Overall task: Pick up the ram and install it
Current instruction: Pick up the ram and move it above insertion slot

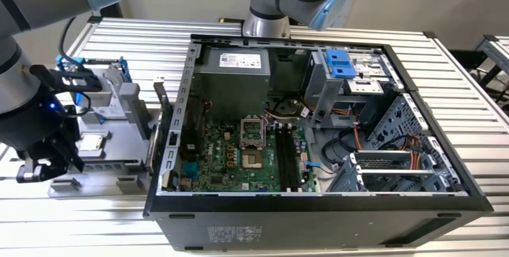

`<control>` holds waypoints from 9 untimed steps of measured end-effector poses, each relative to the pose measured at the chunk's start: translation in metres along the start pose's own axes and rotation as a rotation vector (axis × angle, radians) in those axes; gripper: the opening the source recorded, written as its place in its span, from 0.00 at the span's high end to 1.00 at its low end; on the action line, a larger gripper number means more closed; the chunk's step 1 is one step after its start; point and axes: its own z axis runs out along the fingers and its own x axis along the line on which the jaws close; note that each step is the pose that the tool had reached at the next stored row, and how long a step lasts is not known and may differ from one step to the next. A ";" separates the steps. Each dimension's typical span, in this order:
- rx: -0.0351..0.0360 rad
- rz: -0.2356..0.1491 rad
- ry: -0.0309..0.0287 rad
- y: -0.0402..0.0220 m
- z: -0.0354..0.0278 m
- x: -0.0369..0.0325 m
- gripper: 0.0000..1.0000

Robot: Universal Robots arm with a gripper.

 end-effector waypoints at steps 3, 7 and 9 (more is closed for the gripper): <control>0.0000 0.003 0.0000 0.0000 -0.0040 -0.0001 1.00; 0.0002 0.008 -0.0001 0.0000 -0.0099 -0.0002 1.00; 0.0003 0.011 -0.0001 0.0000 -0.0130 -0.0003 1.00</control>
